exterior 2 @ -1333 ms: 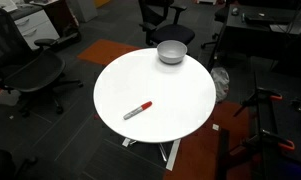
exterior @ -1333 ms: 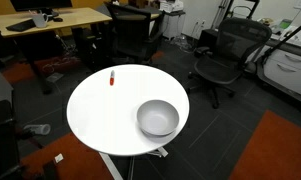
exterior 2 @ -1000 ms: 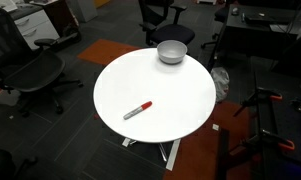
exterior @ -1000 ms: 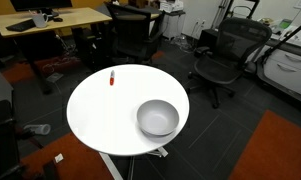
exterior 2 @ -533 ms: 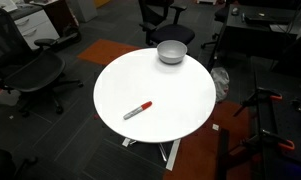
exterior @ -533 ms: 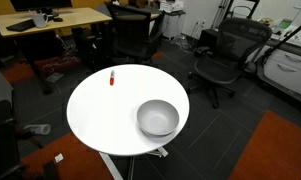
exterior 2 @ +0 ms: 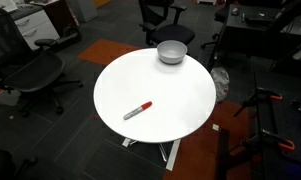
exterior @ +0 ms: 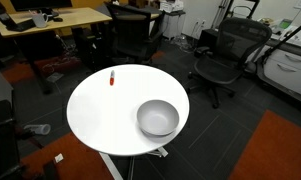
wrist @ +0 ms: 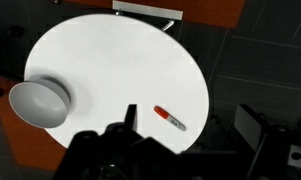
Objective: Pick the pen on the table and put it in the bowl
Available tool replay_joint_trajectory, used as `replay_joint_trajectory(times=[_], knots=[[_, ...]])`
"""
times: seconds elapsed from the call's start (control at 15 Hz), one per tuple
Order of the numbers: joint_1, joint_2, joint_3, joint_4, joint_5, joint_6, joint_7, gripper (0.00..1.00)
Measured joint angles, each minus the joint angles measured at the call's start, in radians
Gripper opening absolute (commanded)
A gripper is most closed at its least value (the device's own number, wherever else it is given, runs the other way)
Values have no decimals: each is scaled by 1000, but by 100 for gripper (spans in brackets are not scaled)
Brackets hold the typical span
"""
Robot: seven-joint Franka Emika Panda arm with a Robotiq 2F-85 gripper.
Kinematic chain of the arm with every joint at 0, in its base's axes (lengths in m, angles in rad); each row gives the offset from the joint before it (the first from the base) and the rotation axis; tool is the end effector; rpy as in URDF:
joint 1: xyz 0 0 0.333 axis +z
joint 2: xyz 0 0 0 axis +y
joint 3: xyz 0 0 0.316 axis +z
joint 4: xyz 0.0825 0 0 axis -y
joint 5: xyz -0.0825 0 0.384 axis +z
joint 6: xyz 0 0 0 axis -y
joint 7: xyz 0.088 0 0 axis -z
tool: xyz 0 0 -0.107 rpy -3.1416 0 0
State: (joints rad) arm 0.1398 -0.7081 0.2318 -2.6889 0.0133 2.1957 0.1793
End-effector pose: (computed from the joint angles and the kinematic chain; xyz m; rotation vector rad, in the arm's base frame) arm 0.3291 0.1283 0.4573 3.0294 0.2222 0.3500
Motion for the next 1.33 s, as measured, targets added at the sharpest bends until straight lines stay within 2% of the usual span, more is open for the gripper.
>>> replay_joint_trajectory(times=[0.33, 0.67, 0.93, 1.33], knots=[[-18, 154, -59, 110, -65, 1, -124, 100], [-18, 364, -137, 224, -85, 0, -342, 100], [-18, 536, -147, 325, -140, 3, -443, 100], [-18, 776, -144, 471, -165, 57, -573, 100]])
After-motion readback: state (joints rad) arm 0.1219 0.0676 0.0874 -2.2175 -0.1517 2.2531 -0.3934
